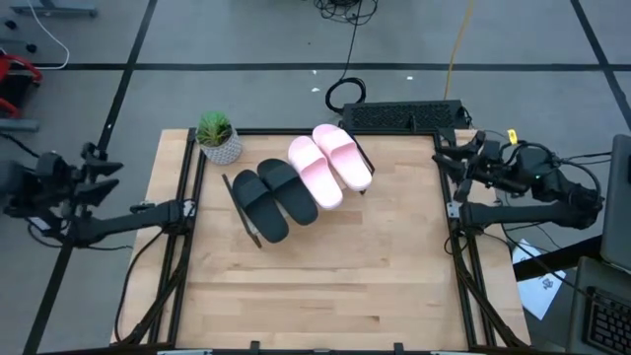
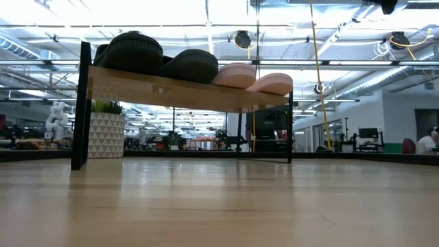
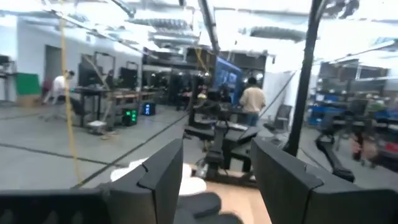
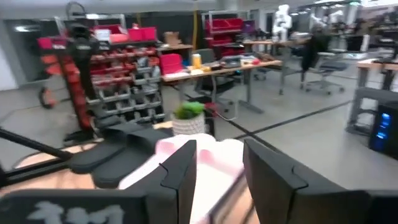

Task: Pick and place slides into the shelf
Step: Return to Home Position

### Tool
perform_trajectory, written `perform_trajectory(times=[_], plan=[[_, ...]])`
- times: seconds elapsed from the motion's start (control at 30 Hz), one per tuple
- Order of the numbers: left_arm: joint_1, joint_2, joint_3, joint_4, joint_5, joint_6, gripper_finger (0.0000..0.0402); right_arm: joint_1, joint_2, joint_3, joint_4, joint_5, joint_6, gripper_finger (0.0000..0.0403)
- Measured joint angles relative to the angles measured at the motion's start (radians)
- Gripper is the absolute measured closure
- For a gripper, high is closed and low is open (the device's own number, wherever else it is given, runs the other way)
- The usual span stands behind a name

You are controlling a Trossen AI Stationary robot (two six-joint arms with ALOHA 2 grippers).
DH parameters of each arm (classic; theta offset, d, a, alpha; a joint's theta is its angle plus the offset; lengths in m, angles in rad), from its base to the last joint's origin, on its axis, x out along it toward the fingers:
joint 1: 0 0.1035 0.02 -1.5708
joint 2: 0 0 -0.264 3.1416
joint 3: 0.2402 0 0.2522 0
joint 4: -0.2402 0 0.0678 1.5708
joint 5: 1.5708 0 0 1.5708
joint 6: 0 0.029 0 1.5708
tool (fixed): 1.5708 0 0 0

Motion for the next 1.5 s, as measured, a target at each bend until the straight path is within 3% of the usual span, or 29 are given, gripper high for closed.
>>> perform_trajectory(times=[0.13,0.27,0.4,0.53,0.73,0.83,1.2,1.37,1.5], plan=[[-0.040,0.014,-0.030,-0.059,-0.025,-0.019,0.0211,-0.001,-0.045,-0.001,-0.056,0.048,0.004,0.0282],[-0.070,0.001,-0.129,0.042,-0.016,0.009,0.0211,-0.002,-0.101,-0.011,-0.079,0.050,-0.007,0.0282],[-0.071,0.000,-0.218,0.112,0.059,0.038,0.0211,-0.002,-0.161,-0.054,-0.075,0.048,-0.008,0.0282],[-0.071,0.002,-0.367,0.175,0.066,0.000,0.0211,-0.002,-0.219,-0.136,-0.041,0.046,-0.002,0.0282],[-0.072,0.002,-0.523,0.333,0.167,-0.020,0.0211,-0.001,-0.295,-0.239,-0.037,0.014,0.035,0.0282],[-0.071,0.000,-0.578,0.385,0.164,-0.061,0.0211,-0.001,-0.340,-0.285,-0.033,-0.009,0.059,0.0282],[-0.072,0.000,-0.766,0.509,0.257,-0.166,0.0211,-0.001,-0.346,-0.308,-0.037,-0.034,0.108,0.0282],[-0.090,0.000,-0.833,0.663,0.307,-0.243,0.0211,-0.001,-0.345,-0.308,-0.029,-0.034,0.116,0.0282],[-0.135,0.000,-0.844,0.624,0.268,-0.240,0.0211,-0.001,-0.346,-0.308,-0.019,-0.034,0.107,0.0282]])
